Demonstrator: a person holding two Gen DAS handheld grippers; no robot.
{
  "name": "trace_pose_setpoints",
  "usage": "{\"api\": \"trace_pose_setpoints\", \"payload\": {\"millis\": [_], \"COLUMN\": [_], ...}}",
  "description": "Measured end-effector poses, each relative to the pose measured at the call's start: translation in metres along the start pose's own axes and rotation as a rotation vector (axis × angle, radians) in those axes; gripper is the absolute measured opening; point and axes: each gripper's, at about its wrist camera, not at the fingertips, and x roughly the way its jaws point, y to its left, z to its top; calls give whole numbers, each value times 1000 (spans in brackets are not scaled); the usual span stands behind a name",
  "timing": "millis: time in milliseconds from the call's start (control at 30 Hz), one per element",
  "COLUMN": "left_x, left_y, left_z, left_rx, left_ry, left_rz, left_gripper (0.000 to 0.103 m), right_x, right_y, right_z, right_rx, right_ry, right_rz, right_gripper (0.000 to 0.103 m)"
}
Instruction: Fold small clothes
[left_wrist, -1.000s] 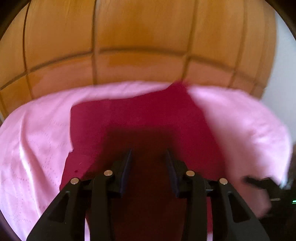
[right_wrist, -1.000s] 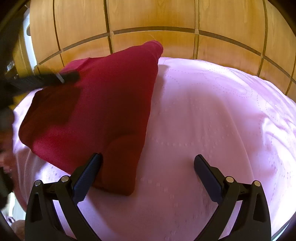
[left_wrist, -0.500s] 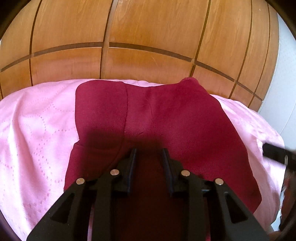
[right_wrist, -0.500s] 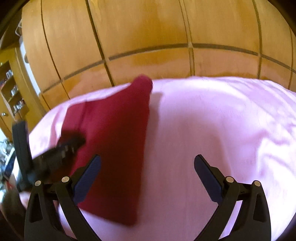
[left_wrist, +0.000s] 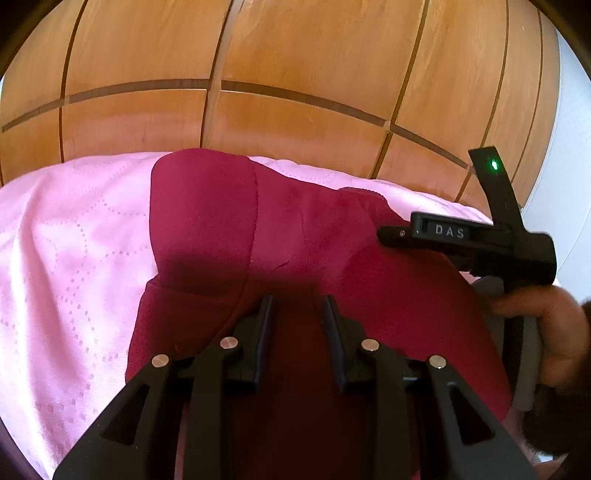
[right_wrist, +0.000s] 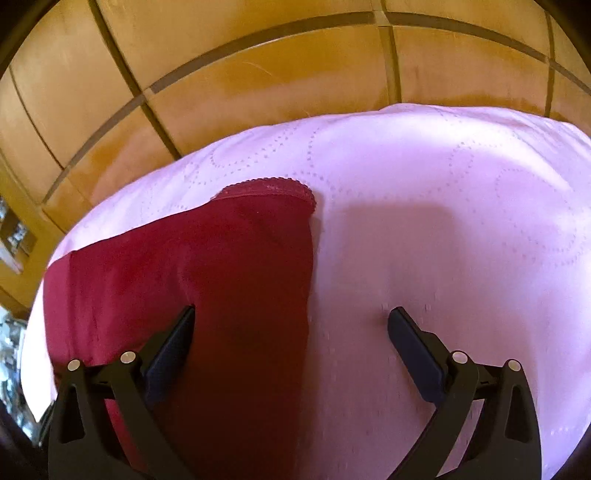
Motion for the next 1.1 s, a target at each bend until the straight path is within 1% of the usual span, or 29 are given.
{"api": "trace_pose_setpoints", "payload": {"millis": [33,67,100,167,300,467,533,633,700,767,833,900,1000,1067,1100], "left_x": [0,0,0,-1,-2,-7,-9,-13,-18,-25,-34,-40,-51,-57,-60], "left_y": [1,1,2,2,3,4,3,0,-2,-5,-7,-7,-5,-3,-1], "left_z": [0,0,0,-1,-2,-2,-3,-4,-5,-5,-7,-8,-13,-15,-16], "left_rx": [-2,-4,-7,-9,-7,-9,-2,9,16,20,16,11,-30,-53,-60], "left_ry": [-1,-2,-2,-3,-2,-5,-8,-11,-14,-21,-31,-38,-51,-60,-64], "left_rz": [-2,-4,-6,-9,-7,-14,-13,-7,-5,-17,-25,-14,-10,-7,-4], "left_gripper": [27,27,27,27,27,27,28,34,41,58,67,68,68,73,74], "right_x": [-1,-3,-4,-4,-6,-15,-19,-28,-36,-44,-52,-57,-63,-65,-66], "right_y": [4,7,6,3,3,-1,-3,-2,1,4,8,9,7,5,4], "right_z": [-1,-4,-6,-7,-6,-16,-19,-25,-28,-30,-32,-35,-40,-44,-45], "right_rx": [-32,-78,-81,-61,-64,-27,-12,10,-2,-36,-73,-84,-72,-59,-53], "right_ry": [-15,-49,-64,-78,-84,-84,-82,-69,-72,-79,-85,-85,-83,-79,-77], "right_rz": [-10,-21,-17,5,6,30,33,32,19,0,-17,-19,-12,-5,-2], "right_gripper": [100,100,100,100,100,100,100,100,100,100,100,100,100,100,100]}}
